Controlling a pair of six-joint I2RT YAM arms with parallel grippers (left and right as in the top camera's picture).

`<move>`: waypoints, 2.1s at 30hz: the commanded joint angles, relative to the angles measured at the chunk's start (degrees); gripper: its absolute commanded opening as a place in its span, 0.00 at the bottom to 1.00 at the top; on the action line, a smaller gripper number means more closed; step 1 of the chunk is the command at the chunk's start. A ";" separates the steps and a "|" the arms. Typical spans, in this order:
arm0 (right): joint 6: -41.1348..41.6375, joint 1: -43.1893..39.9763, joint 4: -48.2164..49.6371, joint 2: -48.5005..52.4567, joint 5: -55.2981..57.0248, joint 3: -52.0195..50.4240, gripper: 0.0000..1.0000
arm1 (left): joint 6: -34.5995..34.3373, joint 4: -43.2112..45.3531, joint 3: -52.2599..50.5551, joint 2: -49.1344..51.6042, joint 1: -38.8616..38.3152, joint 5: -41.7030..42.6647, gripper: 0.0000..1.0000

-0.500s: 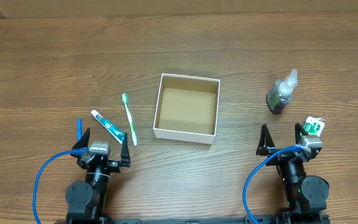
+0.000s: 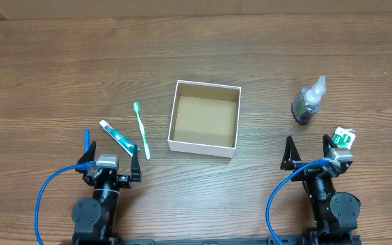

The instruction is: Pack container

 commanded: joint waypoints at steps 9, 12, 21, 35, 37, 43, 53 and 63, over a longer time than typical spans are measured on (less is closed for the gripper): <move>-0.24 -0.20 0.37 -0.55 0.02 -0.57 1.00 | -0.35 -0.09 -0.17 -0.55 0.00 -0.59 1.00; -0.22 -0.20 0.37 -0.55 0.04 -0.57 1.00 | -0.35 -0.09 -0.17 -0.55 0.00 -0.59 1.00; -0.24 -0.20 0.37 -0.57 0.04 -0.57 1.00 | -0.35 -0.09 -0.17 -0.55 0.00 -0.59 1.00; -0.22 -0.20 0.39 -0.57 -0.20 -0.57 1.00 | -0.37 -0.09 -0.17 -0.55 0.00 -0.59 1.00; -0.22 -0.20 0.37 -0.57 -0.17 -0.57 1.00 | -0.35 -0.09 -0.17 -0.55 0.00 -0.59 1.00; 7.61 -0.20 4.11 -0.57 -0.85 -0.57 1.00 | -7.58 -0.66 0.11 -0.55 -0.02 -1.44 1.00; 7.32 -0.22 -12.33 0.50 -0.28 11.76 1.00 | -12.46 -18.36 19.47 1.60 -0.02 0.11 1.00; 7.13 -0.22 -29.51 26.80 0.98 37.18 1.00 | -12.59 -42.99 48.11 29.29 -0.02 1.86 1.00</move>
